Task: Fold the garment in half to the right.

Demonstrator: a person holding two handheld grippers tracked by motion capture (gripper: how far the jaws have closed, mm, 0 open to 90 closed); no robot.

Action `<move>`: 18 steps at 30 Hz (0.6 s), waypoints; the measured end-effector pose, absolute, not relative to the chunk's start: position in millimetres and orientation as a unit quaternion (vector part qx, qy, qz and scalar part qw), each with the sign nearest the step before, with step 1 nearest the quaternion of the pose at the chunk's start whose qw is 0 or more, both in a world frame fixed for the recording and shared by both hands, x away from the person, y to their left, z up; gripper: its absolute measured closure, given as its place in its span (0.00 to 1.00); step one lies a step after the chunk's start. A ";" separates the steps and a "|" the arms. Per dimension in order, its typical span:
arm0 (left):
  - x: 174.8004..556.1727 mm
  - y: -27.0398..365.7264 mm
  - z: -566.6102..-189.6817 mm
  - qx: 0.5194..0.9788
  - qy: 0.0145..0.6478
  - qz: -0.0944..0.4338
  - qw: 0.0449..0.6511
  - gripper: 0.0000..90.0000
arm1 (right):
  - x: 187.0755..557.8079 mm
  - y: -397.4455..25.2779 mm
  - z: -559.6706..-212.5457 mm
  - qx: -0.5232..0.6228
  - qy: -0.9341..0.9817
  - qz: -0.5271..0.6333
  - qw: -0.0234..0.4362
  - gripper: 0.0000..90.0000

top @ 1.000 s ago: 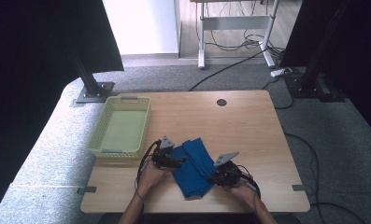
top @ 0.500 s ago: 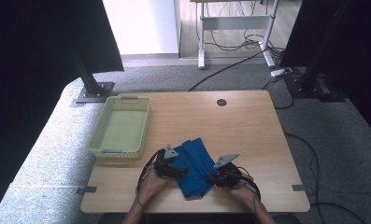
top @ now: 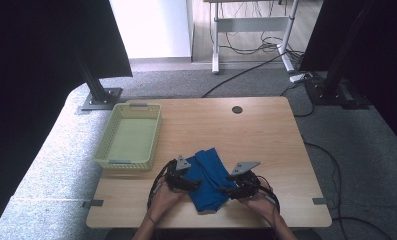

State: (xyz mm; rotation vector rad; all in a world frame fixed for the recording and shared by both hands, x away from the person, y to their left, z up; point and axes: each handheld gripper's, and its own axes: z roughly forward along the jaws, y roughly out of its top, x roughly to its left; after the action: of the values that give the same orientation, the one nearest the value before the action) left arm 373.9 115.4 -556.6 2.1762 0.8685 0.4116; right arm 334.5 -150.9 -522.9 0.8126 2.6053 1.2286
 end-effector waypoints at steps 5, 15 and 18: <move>373.6 115.3 -556.7 0.848 0.341 0.160 0.373 0.09 | 352.9 -125.8 -529.4 0.277 0.869 0.394 0.111 0.25; 374.2 115.6 -556.8 0.847 0.343 0.158 0.373 0.08 | 368.7 -121.9 -551.3 0.305 0.873 0.360 0.127 0.21; 374.2 115.6 -556.9 0.847 0.344 0.158 0.373 0.08 | 369.3 -134.2 -549.1 0.317 0.868 0.356 0.136 0.23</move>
State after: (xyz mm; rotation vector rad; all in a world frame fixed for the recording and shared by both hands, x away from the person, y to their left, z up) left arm 374.2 115.6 -556.9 2.1701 0.8800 0.4048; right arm 369.3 -134.2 -549.1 0.9182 2.5148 1.0311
